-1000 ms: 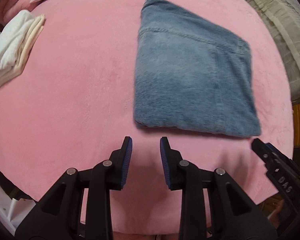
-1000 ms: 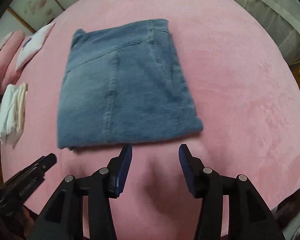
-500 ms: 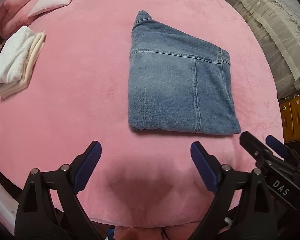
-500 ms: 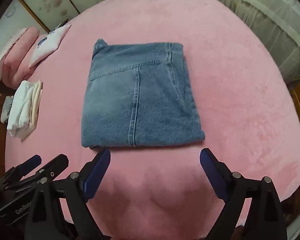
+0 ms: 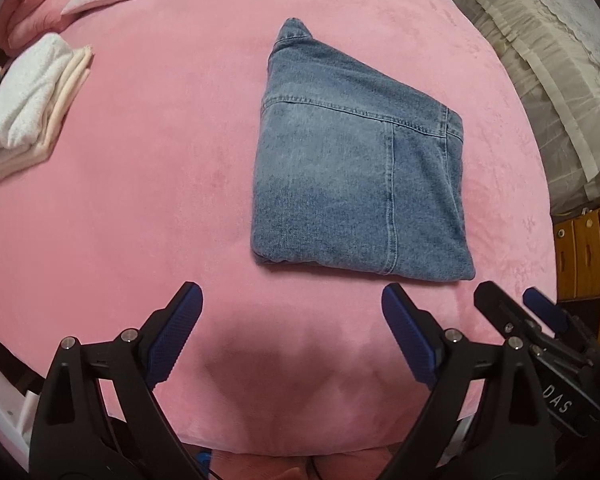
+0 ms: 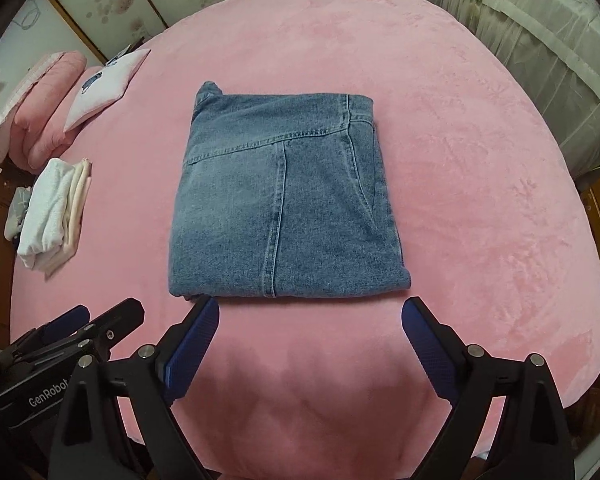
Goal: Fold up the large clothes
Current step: 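Grasp the folded jacket edge with both tools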
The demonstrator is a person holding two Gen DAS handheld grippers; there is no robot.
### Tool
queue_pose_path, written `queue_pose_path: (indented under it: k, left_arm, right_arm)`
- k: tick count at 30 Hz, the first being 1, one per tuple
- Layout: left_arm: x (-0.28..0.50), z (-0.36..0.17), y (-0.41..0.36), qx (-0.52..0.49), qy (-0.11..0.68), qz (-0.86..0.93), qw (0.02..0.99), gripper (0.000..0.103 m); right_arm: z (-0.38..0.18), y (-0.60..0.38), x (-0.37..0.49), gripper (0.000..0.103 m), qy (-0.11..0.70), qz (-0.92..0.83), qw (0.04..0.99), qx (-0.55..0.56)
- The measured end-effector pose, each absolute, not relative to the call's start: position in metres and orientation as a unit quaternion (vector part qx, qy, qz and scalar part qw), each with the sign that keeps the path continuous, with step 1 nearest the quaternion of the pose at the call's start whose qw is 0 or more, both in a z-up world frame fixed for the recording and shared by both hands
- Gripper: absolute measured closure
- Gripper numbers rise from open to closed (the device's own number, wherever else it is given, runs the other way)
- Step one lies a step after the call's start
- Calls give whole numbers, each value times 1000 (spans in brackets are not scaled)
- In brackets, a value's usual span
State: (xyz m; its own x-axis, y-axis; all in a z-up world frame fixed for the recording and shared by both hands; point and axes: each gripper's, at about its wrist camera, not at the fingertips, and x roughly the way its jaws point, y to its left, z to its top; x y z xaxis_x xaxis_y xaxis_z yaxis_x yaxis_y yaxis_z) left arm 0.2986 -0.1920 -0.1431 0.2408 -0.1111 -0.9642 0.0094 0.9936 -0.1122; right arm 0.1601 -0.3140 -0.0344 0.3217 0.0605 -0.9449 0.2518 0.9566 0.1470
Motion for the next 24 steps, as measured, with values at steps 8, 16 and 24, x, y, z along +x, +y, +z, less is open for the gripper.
queue_pose_path:
  k: [8, 16, 24]
  left_arm:
    - [313, -173, -196, -43, 636, -35, 770, 13]
    - [370, -236, -184, -69, 650, -34, 756, 13]
    - [436, -275, -164, -154, 634, -56, 756, 14]
  right_arm:
    - [-63, -326, 167, 9, 596, -72, 786, 147]
    - [-136, -375, 211, 9, 603, -82, 775, 174]
    - [-197, -428, 272, 9, 609, 7, 760, 224]
